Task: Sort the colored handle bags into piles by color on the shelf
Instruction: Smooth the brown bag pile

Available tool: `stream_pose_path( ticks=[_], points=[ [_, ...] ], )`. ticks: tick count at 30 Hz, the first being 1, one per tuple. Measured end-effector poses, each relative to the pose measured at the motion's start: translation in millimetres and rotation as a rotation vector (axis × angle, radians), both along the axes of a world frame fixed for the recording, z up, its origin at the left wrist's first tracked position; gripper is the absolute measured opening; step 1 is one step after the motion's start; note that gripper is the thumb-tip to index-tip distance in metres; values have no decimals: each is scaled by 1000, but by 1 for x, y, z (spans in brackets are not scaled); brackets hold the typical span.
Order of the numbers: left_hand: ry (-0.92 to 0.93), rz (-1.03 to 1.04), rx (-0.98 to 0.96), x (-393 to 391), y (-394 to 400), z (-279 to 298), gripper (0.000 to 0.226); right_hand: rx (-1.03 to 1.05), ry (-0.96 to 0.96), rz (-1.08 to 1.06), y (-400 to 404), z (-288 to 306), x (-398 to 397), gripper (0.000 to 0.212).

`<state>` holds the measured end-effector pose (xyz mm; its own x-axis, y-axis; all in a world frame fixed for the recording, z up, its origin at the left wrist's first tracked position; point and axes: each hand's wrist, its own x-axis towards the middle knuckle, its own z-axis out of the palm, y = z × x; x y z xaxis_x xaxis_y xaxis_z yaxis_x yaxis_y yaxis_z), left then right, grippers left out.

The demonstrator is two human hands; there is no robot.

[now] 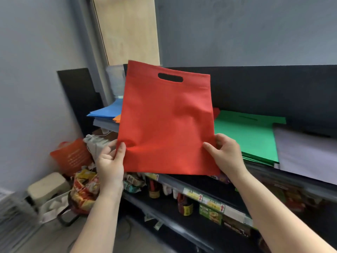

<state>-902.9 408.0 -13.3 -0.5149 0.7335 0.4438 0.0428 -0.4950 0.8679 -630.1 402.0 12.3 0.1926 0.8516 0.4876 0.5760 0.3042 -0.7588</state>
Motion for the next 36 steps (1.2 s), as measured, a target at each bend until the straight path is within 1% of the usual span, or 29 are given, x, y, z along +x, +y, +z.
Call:
stream_pose_path(
  ticks=[2,6,8,10,12,14,16,17,19,21,25,27,29,32,35,36],
  points=[
    [30,29,-21,-14,14,0,12,38,-53,-15,13,0,-12,12],
    [165,79,-71,-29,55,9,10,80,-78,-32,51,1,-28,16],
    [257,116,-84,-33,81,13,1,104,-85,-62,74,2,-31,18],
    [341,143,-93,-33,106,17,8,116,-88,-105,97,4,-31,19],
    [428,136,-80,-30,132,23,8,120,-106,-150,118,6,-29,20],
    [558,137,-68,-24,158,27,8,124,-135,-213,135,4,-24,21],
    [642,103,-71,-15,185,29,11,132,-169,-278,149,0,-17,21],
    [677,80,-76,-10,198,28,16,128,-186,-308,154,-3,-14,19],
    [751,38,-88,2,221,24,25,91,-213,-377,162,-8,-6,16],
    [823,-10,-119,14,240,18,29,22,-241,-439,167,-16,1,21],
    [1018,-118,-247,30,268,-5,32,-263,-362,-534,176,-36,9,32],
    [1076,-161,-302,30,275,-17,34,-344,-387,-549,179,-43,9,36],
    [1055,-198,-322,29,280,-25,37,-368,-347,-575,181,-43,10,45],
    [1062,-226,-290,26,287,-29,40,-388,-305,-606,183,-42,12,57],
    [1116,-249,-224,23,289,-27,41,-391,-342,-616,184,-42,11,58],
    [1164,-247,-190,23,290,-25,41,-375,-347,-620,184,-41,10,57]
  ],
)
